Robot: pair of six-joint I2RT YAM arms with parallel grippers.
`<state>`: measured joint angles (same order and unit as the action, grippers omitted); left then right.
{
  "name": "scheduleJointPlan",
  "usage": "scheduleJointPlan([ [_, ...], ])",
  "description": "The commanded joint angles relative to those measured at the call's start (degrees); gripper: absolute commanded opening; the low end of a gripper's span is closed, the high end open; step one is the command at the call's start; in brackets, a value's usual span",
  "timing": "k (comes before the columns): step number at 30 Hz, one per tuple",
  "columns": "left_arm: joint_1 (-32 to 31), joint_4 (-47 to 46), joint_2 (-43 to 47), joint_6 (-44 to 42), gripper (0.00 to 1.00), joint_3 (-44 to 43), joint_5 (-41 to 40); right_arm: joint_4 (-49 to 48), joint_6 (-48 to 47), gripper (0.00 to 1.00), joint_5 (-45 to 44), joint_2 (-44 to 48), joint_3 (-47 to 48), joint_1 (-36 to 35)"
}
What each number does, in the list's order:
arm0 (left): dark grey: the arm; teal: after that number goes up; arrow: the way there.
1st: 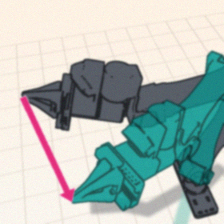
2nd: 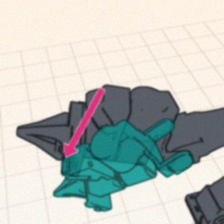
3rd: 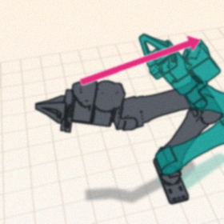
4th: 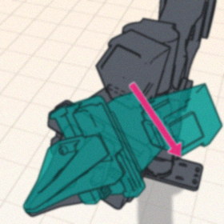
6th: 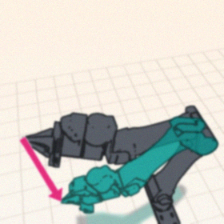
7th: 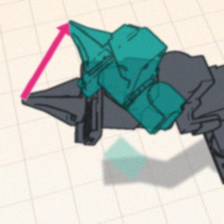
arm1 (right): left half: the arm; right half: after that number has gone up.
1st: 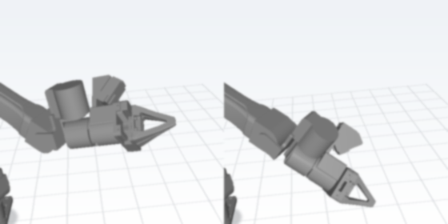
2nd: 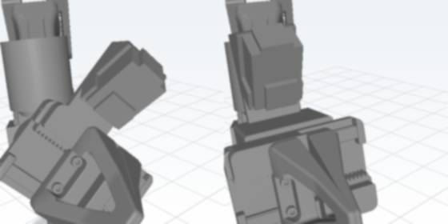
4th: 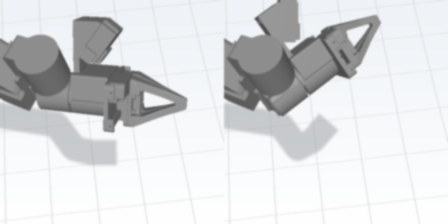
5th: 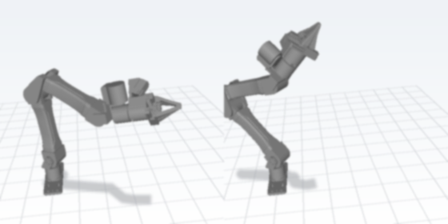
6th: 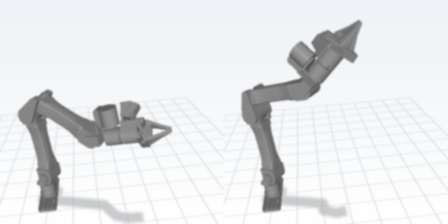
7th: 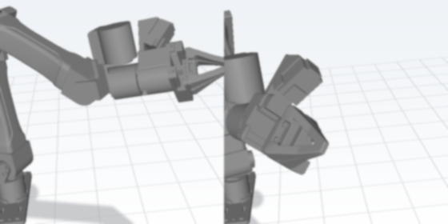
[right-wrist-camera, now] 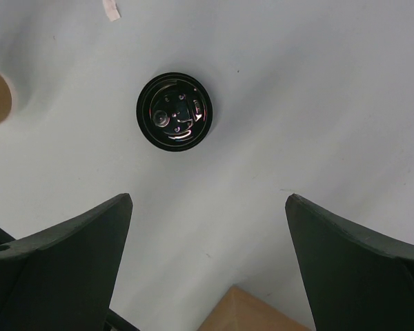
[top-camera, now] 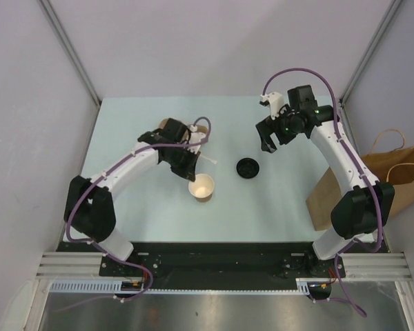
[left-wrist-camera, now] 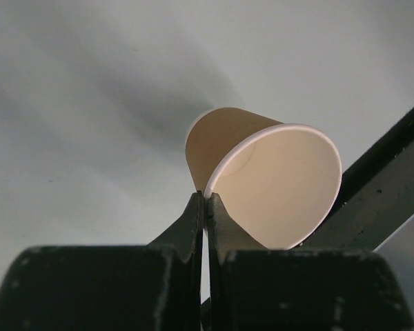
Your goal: Pack the takeout coffee
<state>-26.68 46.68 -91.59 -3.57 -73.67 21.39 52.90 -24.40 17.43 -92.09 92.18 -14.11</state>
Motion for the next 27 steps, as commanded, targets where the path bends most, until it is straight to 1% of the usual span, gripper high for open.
scheduleJointPlan([
  [1, -4.96, -4.91, 1.33, -1.52, 0.00, 3.08, -0.29, 1.41, 0.58, 1.00, 1.72, -1.07, -0.34, 0.48],
  [3, -6.54, -5.63, 0.37, -1.17, 0.00, 2.92, -0.82, 1.76, 0.67, 1.00, 2.25, -1.59, -0.25, 0.84],
  [10, -7.25, -5.98, -4.38, -0.56, 0.00, -2.00, -1.87, 2.73, 0.85, 1.00, 4.01, -1.86, -0.51, 2.07],
  [16, -7.95, -6.86, -5.97, 0.14, 0.00, -2.62, -4.95, 2.99, 1.02, 1.00, 5.59, -2.30, -0.78, 2.60],
  [22, -8.04, -6.77, -6.93, 0.15, 0.01, -3.32, -4.87, 3.17, 0.59, 1.00, 7.00, -2.39, -0.78, 2.51],
  [23, -8.04, -6.60, -6.76, 0.06, 0.02, -3.50, -4.52, 3.17, 0.67, 1.00, 7.00, -2.30, -0.78, 2.59],
  [24, -8.13, -6.51, -6.50, 0.06, 0.08, -3.50, -4.43, 3.34, 0.59, 1.00, 7.09, -2.21, -0.78, 2.51],
  [26, -8.04, -6.42, -5.97, 0.06, 0.14, -3.67, -3.73, 3.61, 0.23, 1.00, 7.35, -1.95, -0.95, 2.51],
  [27, -8.04, -6.16, -5.71, -0.03, 0.25, -3.67, -3.46, 3.61, 0.06, 1.00, 7.62, -1.77, -0.95, 2.42],
])
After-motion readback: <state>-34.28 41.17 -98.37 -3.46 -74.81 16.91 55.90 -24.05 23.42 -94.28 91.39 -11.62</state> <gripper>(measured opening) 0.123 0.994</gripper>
